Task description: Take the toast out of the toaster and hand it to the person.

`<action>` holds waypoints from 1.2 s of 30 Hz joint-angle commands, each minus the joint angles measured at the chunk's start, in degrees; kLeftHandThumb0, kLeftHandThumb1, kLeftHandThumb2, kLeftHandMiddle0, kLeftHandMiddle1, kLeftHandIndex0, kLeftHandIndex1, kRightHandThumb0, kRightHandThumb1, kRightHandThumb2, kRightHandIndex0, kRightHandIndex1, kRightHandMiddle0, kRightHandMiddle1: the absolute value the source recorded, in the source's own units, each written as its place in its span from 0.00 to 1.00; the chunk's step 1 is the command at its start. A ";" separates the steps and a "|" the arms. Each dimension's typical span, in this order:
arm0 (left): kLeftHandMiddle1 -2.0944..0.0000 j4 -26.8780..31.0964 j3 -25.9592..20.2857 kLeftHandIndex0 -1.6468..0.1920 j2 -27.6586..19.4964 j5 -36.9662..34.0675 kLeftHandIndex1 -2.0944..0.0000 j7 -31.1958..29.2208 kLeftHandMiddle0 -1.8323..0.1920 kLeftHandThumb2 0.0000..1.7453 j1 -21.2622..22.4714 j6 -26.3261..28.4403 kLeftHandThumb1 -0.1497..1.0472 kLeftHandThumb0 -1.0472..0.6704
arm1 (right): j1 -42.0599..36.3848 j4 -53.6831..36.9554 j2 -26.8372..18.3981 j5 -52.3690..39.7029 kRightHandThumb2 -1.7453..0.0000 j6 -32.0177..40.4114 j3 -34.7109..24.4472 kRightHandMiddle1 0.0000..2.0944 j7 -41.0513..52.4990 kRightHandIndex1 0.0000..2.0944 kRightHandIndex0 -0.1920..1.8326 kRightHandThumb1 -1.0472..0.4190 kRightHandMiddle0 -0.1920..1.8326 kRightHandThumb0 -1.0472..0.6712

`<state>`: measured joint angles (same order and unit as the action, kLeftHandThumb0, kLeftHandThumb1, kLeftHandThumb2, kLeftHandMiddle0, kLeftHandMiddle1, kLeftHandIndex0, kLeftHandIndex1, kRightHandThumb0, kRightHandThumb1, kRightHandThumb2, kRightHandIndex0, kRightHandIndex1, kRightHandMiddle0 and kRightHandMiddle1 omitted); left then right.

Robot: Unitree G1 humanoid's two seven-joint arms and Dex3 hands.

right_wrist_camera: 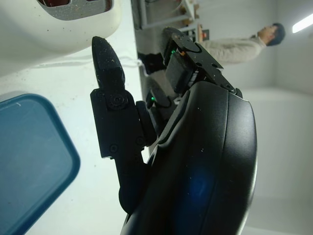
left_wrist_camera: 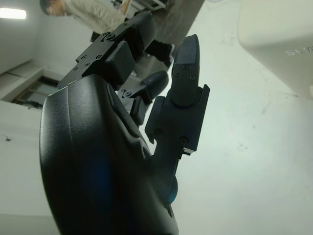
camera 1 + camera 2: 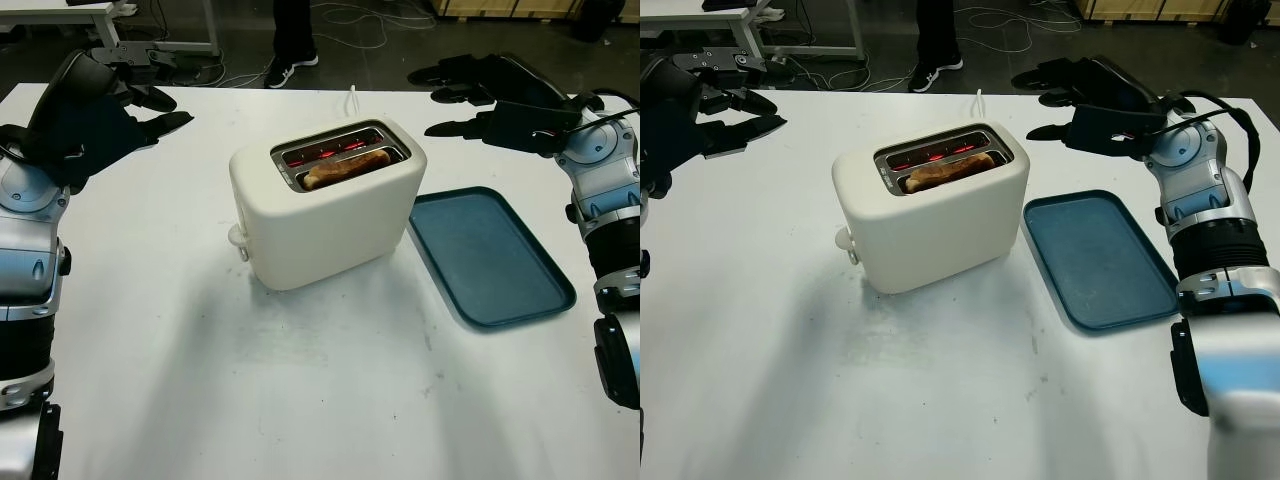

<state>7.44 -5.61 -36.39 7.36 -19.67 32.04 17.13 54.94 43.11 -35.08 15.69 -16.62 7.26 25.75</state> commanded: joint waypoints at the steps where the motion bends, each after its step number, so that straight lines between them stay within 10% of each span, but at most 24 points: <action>1: 0.58 -0.37 -0.35 0.57 -0.02 0.31 0.84 0.38 0.72 0.07 -0.80 -0.76 0.89 0.42 | -0.34 0.03 -0.35 -0.63 0.99 0.63 -0.55 0.00 0.37 0.00 0.37 0.09 0.36 0.32; 36: 0.57 0.02 -0.85 0.58 0.15 0.09 0.83 0.43 0.72 0.08 -1.07 -1.22 0.89 0.41 | -0.69 -1.20 -0.32 -1.35 0.99 1.05 -1.32 0.00 0.96 0.00 0.36 0.09 0.35 0.33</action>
<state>7.20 -5.74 -36.18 7.46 -19.57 31.46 16.24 54.57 42.84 -35.08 14.72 -16.06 6.23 26.42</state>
